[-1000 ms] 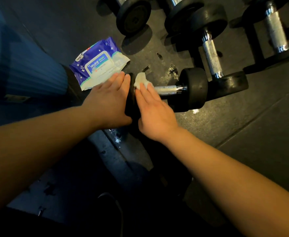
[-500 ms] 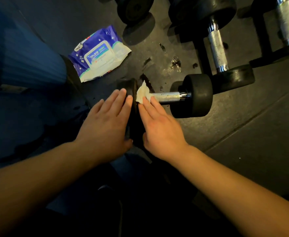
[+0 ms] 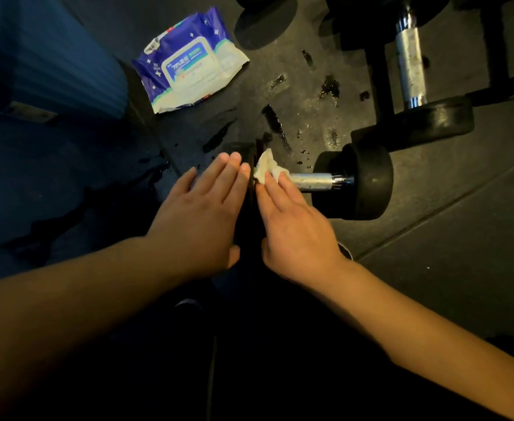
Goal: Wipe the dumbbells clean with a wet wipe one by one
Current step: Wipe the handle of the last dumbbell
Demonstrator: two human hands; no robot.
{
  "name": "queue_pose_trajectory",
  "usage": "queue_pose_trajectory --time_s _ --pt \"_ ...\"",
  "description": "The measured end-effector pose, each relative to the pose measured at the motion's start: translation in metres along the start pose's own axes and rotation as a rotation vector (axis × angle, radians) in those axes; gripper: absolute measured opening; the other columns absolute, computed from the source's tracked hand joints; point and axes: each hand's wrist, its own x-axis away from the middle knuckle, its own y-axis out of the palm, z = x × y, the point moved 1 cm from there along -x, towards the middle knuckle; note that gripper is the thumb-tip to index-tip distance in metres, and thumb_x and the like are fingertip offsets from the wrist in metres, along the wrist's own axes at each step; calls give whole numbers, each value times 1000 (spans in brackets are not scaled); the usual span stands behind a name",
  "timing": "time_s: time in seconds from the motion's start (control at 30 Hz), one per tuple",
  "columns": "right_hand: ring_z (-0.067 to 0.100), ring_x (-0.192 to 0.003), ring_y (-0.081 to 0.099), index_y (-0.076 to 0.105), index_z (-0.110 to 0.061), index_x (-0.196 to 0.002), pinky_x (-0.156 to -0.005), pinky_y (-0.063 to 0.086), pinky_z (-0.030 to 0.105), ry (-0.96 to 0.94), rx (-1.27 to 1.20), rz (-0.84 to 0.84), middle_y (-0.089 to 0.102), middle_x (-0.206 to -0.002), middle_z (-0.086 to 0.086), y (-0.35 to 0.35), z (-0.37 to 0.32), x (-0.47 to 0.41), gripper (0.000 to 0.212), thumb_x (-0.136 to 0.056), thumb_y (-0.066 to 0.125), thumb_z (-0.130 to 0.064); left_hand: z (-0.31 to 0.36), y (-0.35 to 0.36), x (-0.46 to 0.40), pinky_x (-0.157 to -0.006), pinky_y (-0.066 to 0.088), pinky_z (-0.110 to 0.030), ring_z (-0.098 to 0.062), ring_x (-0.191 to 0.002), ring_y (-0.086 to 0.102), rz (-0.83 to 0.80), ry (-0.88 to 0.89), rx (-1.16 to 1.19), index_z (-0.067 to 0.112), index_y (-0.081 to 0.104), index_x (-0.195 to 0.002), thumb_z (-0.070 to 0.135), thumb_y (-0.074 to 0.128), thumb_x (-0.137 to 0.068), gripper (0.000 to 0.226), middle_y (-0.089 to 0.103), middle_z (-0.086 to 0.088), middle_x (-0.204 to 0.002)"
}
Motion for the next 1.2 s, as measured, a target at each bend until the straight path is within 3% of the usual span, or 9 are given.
queue_pose_trajectory --time_s 0.17,0.3,0.43,0.6,0.9,1.07,1.2 --pt "25 -155 7 21 -9 -158 -121 29 41 25 -52 -25 15 -167 9 4 -1 -5 79 -89 57 -25 17 18 28 -123 -2 -48 -22 -144 -32 -58 -1 33 16 -35 -144 71 45 -84 115 -38 -8 -155" --pt "23 -155 4 15 -11 -160 -125 18 37 14 -97 -78 10 -168 7 6 2 -3 83 -89 57 -25 16 24 34 -122 -2 -47 -20 -146 -27 -8 -35 99 17 -28 -148 70 48 -83 113 -31 -7 -159" --pt "22 -155 -2 15 -11 -159 -123 21 34 -43 -46 -98 8 -168 5 12 4 21 82 -88 53 -23 9 20 14 -123 6 -48 -21 -150 -18 10 -41 69 13 -21 -152 71 51 -80 117 -24 -8 -162" --pt "19 -155 -5 13 -13 -160 -124 22 37 -50 -68 -144 4 -169 3 13 6 28 79 -90 50 -20 11 22 15 -123 3 -47 -22 -149 -22 -50 13 44 12 -25 -150 72 51 -81 119 -29 -9 -160" --pt "25 -152 18 25 -10 -156 -122 23 34 13 -117 -123 27 -162 7 9 5 -3 78 -86 58 -22 12 23 14 -123 3 -49 -22 -147 -26 -80 3 53 12 -28 -150 73 50 -80 121 -32 -9 -159" --pt "24 -155 3 16 -8 -159 -124 22 39 -35 -22 -102 11 -167 8 12 7 12 87 -86 59 -26 1 11 -11 -122 8 -51 -23 -150 -19 -83 21 31 11 -20 -152 76 58 -70 130 -23 -11 -162" --pt "28 -155 1 18 -5 -158 -122 28 41 -42 50 -63 11 -167 13 14 6 15 83 -87 55 -29 -12 -4 -34 -122 8 -50 -22 -151 -14 -121 27 36 13 -16 -154 79 63 -66 135 -18 -8 -164"
